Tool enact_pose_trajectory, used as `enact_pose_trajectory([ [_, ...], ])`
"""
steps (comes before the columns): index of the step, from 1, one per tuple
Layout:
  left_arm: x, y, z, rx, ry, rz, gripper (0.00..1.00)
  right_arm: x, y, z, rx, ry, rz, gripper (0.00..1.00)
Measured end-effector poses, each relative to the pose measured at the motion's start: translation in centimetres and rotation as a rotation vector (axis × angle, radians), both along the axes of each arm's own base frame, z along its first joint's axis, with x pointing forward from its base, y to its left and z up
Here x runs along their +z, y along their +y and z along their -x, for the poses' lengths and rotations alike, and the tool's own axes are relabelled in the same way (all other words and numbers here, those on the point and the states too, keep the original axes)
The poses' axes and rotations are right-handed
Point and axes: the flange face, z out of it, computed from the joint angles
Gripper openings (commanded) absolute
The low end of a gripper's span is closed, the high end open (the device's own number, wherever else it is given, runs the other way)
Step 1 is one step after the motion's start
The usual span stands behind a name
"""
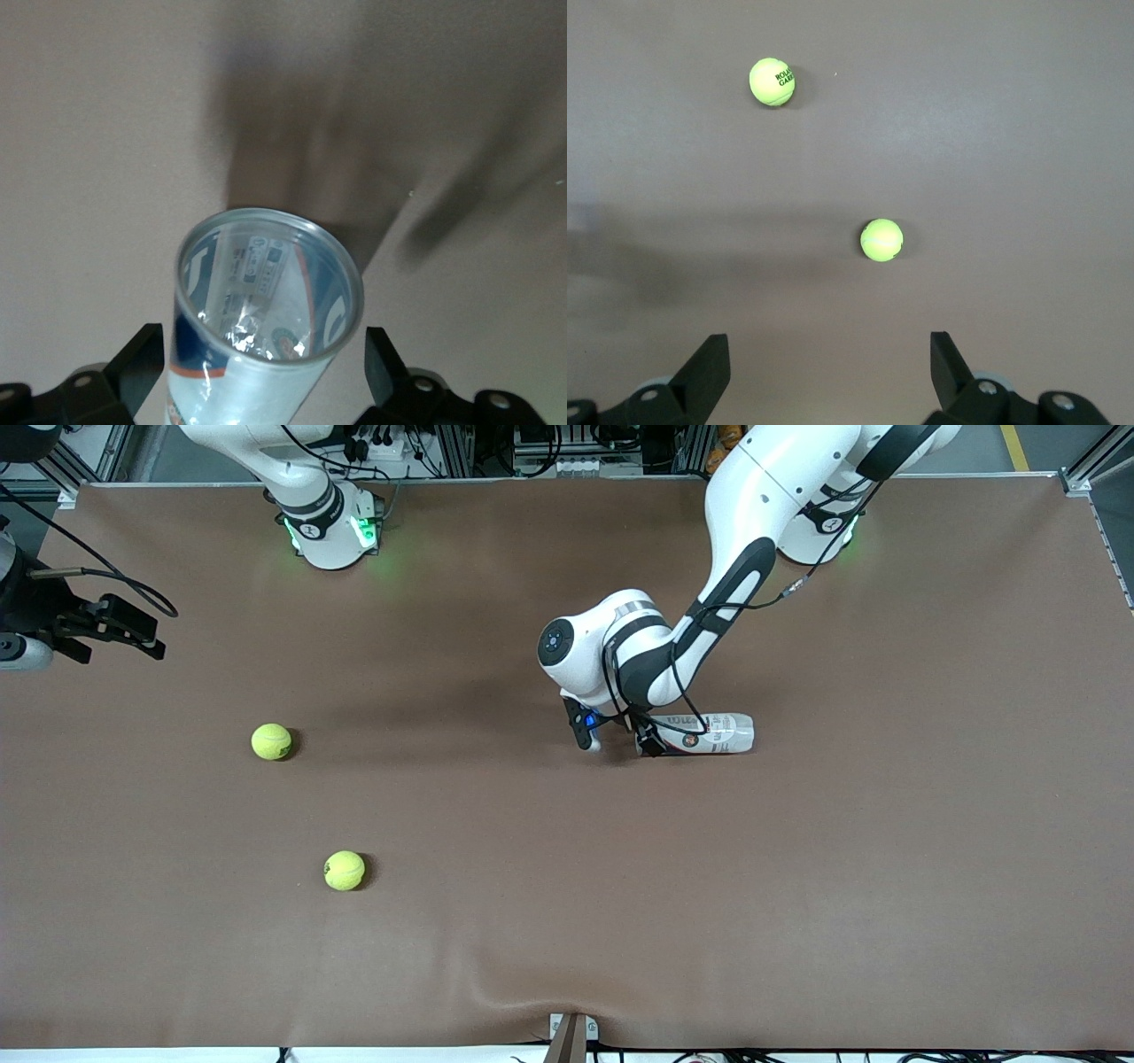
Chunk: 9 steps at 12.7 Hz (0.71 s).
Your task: Insert tennis ball vertically with right arm
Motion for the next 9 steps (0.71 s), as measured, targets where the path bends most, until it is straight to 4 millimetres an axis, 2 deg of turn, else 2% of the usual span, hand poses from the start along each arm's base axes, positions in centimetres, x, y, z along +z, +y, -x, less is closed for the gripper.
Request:
enact_pose_trajectory([
  [9,-1.4,0.6,0.1,-0.064,-0.034,0.000,1.00,0.0,-0.1,0.0,-0.001,0.003,0.000,1.00],
])
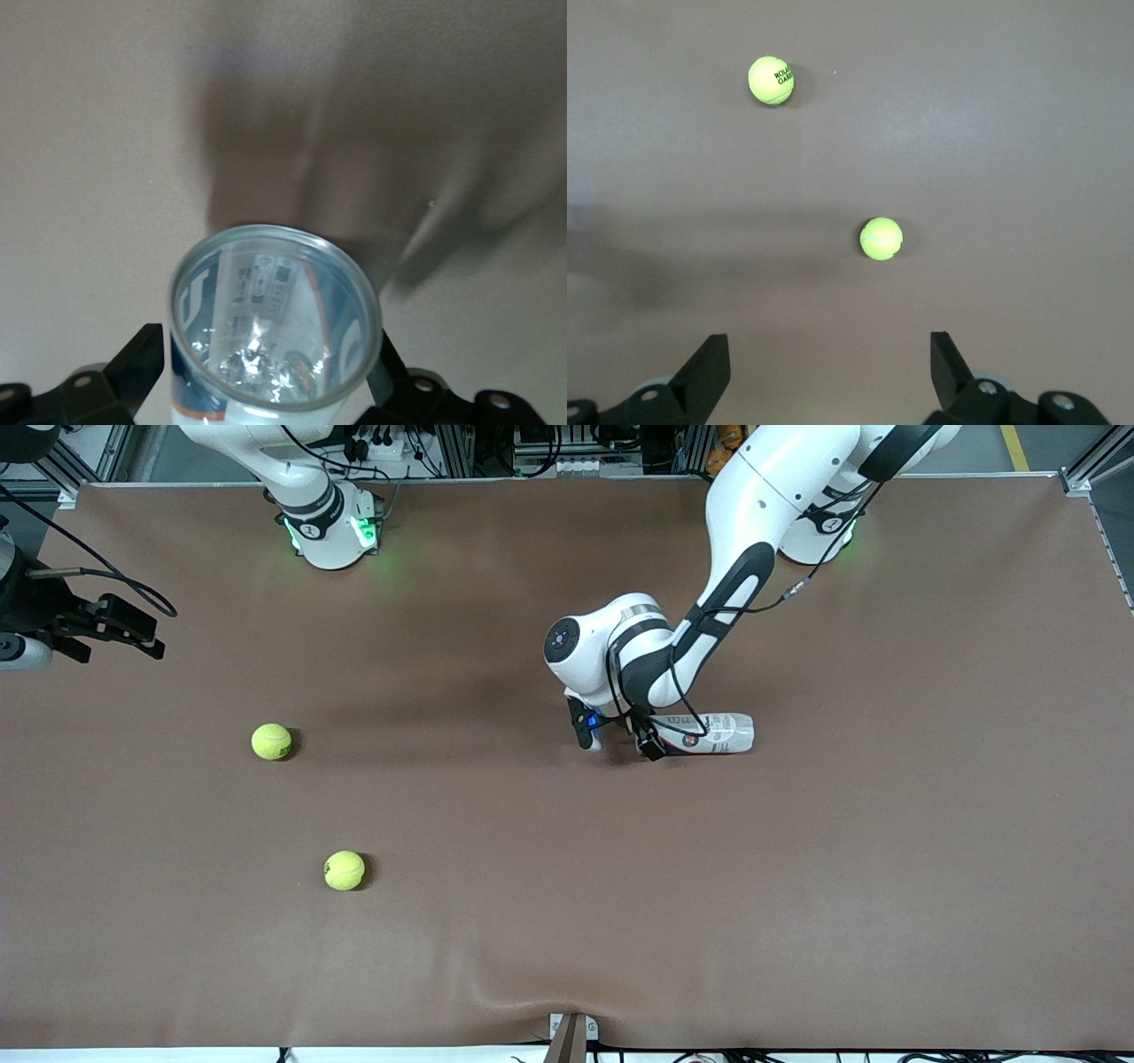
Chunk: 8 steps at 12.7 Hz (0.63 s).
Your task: Insert tennis ball vertically with right arm
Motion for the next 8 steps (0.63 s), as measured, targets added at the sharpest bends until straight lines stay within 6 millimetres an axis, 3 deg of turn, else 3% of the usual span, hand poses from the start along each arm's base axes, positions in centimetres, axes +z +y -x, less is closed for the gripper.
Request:
enact_pose_trajectory([
  [7,-0.54,0.03,0.08,-0.016,-0.005,0.016,1.00,-0.01,-0.03,0.01,-0.001,0.001,0.000,1.00],
  [8,-0.55,0.01,0.09,-0.017,-0.005,0.018,0.96,-0.01,-0.04,0.01,-0.001,0.001,0.000,1.00],
])
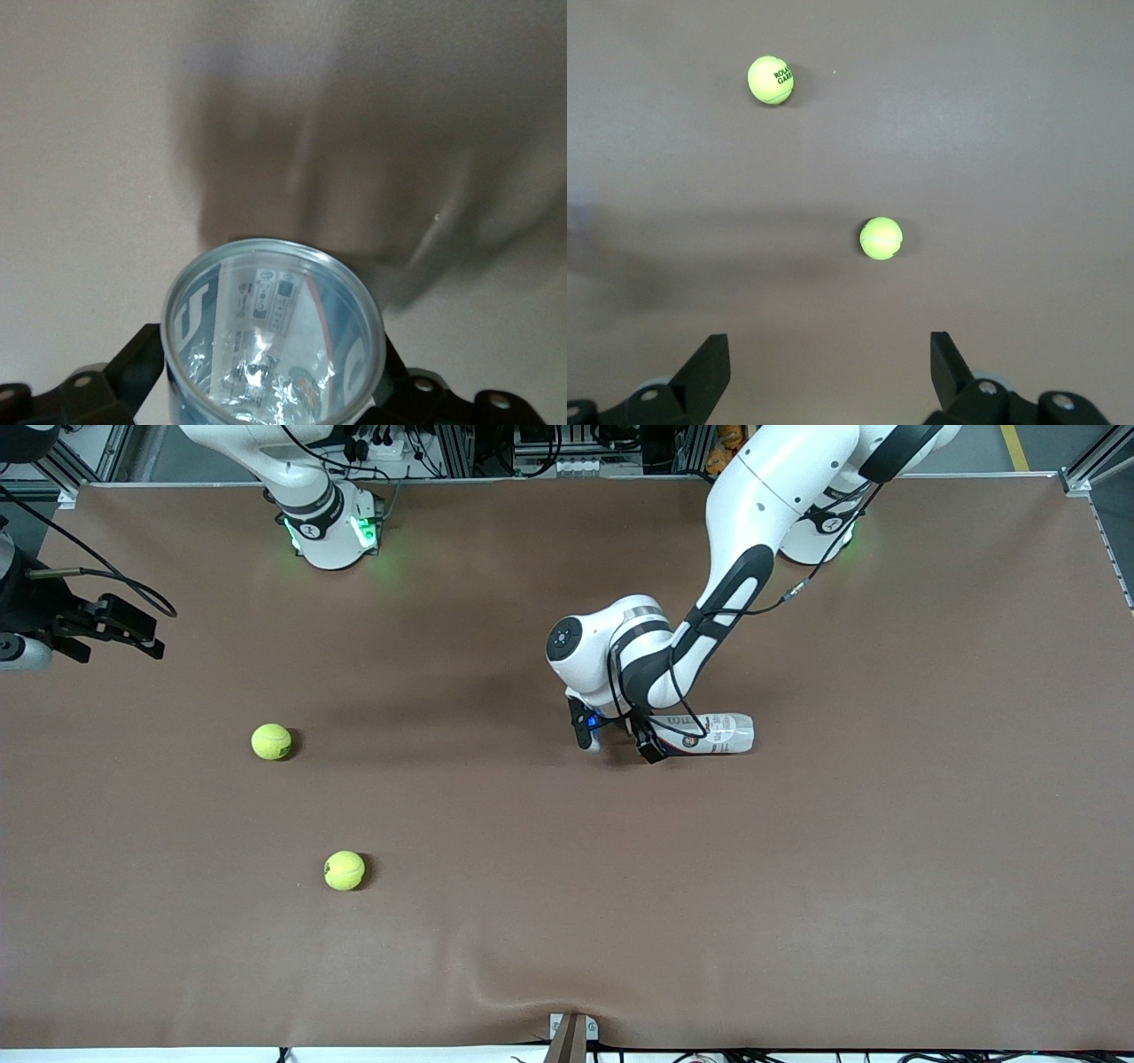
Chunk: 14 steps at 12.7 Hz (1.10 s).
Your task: Insert tennis ball vertically with right arm
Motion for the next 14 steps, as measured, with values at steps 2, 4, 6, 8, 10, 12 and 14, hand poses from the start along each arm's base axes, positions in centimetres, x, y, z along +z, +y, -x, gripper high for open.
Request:
enact_pose_trajectory([
  [2,-0.01,-0.01,0.01,-0.001,0.000,0.001,0.85,0.00,0.00,0.01,0.000,0.000,0.000,1.00],
  [4,-0.01,-0.01,0.00,-0.001,0.000,0.001,0.82,-0.01,0.00,0.01,0.000,0.001,0.000,1.00],
  [6,0.01,-0.01,-0.01,-0.003,0.001,0.001,0.73,-0.01,0.00,0.01,0.000,0.001,0.000,1.00],
  [8,0.12,-0.04,-0.04,-0.004,0.000,0.001,0.72,-0.01,0.00,0.01,0.000,0.001,0.000,1.00],
  [10,0.20,-0.02,-0.13,-0.005,0.000,0.002,0.74,-0.01,0.00,0.01,0.000,0.001,0.000,1.00],
  [12,0.34,-0.06,-0.27,-0.015,0.002,0.003,0.74,-0.01,0.00,0.01,0.000,0.001,0.000,1.00],
  [14,0.83,-0.19,-0.54,-0.022,0.000,0.004,0.74,-0.01,0.00,0.01,0.000,0.001,0.000,1.00],
])
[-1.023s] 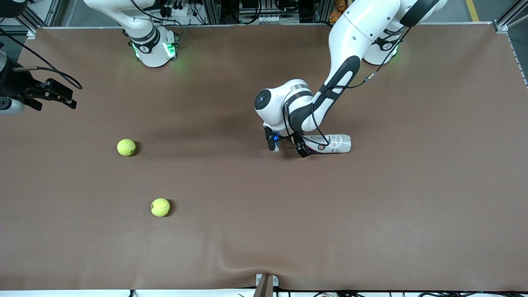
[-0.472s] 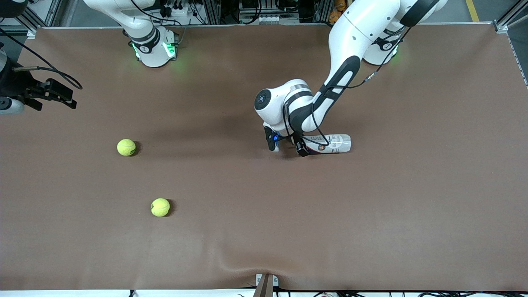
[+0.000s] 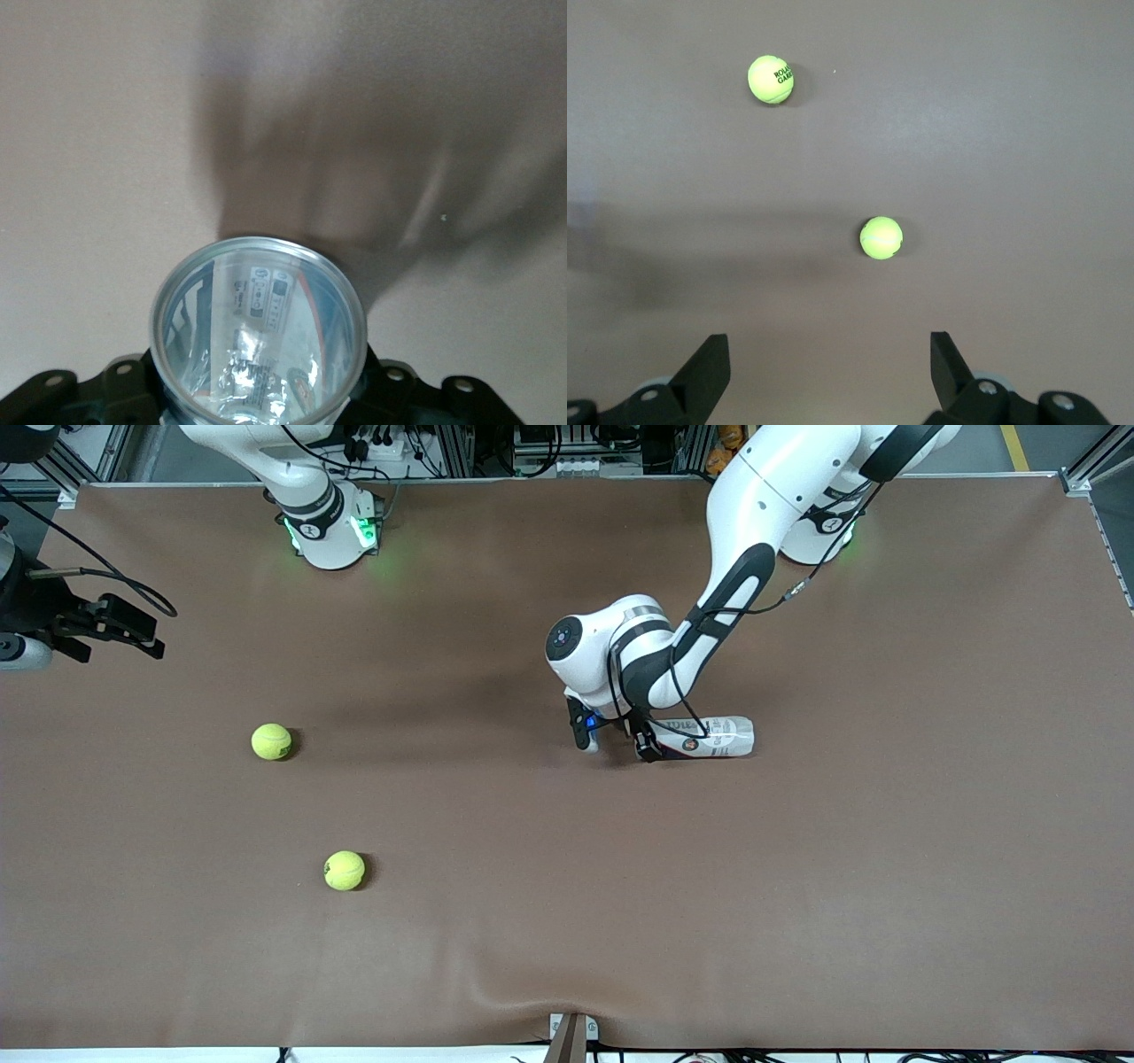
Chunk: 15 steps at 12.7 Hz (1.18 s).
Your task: Insert tennis ball vertically with right arm
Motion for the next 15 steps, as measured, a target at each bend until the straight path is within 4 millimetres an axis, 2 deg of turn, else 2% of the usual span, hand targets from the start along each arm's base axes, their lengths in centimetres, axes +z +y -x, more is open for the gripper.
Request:
enact_pose_trajectory([
  [8,3.5,-1.1,-0.9,0.001,-0.035,0.016,0.74,0.0,0.0,0.0,0.000,0.000,0.000,1.00],
  [11,6.8,-2.0,-1.6,0.020,-0.065,0.063,0.74,0.0,0.0,0.0,0.000,-0.001,0.000,1.00],
  [15,12.6,-3.6,-2.4,0.072,-0.088,0.172,0.73,0.0,0.0,0.0,0.000,-0.001,-0.001,1.00],
])
